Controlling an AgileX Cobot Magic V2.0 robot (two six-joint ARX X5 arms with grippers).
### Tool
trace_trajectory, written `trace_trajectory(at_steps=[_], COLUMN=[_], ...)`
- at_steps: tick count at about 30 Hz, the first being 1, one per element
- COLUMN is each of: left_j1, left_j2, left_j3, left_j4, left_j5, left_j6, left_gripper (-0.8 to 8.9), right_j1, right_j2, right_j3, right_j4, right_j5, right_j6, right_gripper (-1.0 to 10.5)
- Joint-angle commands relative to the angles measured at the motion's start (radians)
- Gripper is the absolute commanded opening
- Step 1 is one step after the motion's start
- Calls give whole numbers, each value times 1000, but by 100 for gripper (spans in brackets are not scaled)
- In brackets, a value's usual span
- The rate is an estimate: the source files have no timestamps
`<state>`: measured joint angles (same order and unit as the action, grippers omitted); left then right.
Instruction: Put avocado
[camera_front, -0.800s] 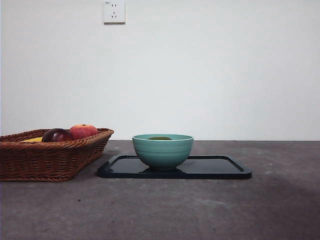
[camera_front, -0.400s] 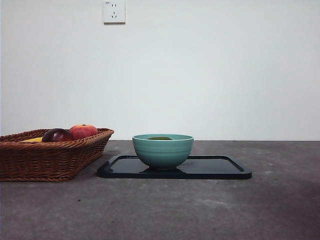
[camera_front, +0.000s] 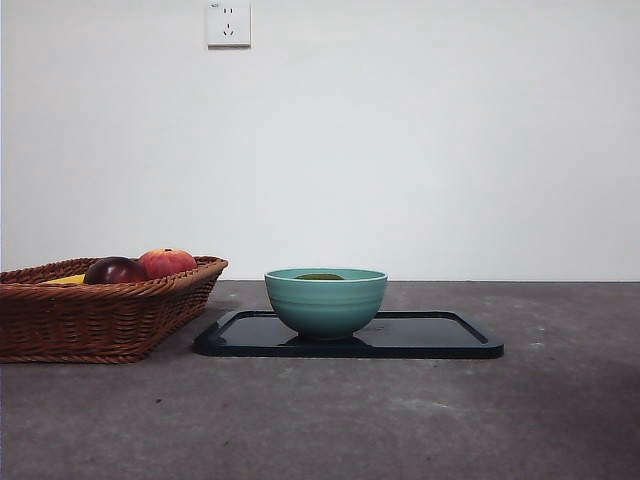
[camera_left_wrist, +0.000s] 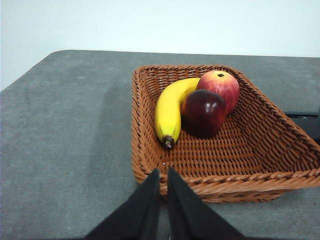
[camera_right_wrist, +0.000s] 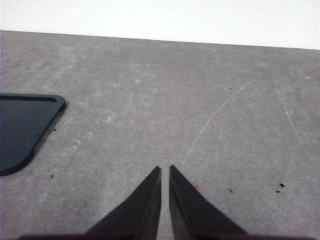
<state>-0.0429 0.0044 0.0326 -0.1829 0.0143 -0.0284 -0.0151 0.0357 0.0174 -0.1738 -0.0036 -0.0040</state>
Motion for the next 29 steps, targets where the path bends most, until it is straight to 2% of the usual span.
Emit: trace_trajectory(at_steps=[1, 29], left_j1=[2, 2], left_j2=[-1, -1], left_j3=[-22, -22], left_j4=[-5, -5], left_j5=[10, 10], left_j6=[-8, -8], left_gripper=[24, 24], right_j1=[-2, -2], right_j2=[-2, -2], right_j3=[-7, -7], right_j4=[6, 19], right_j5=[3, 3], right_j6=[-4, -4], right_gripper=[24, 24])
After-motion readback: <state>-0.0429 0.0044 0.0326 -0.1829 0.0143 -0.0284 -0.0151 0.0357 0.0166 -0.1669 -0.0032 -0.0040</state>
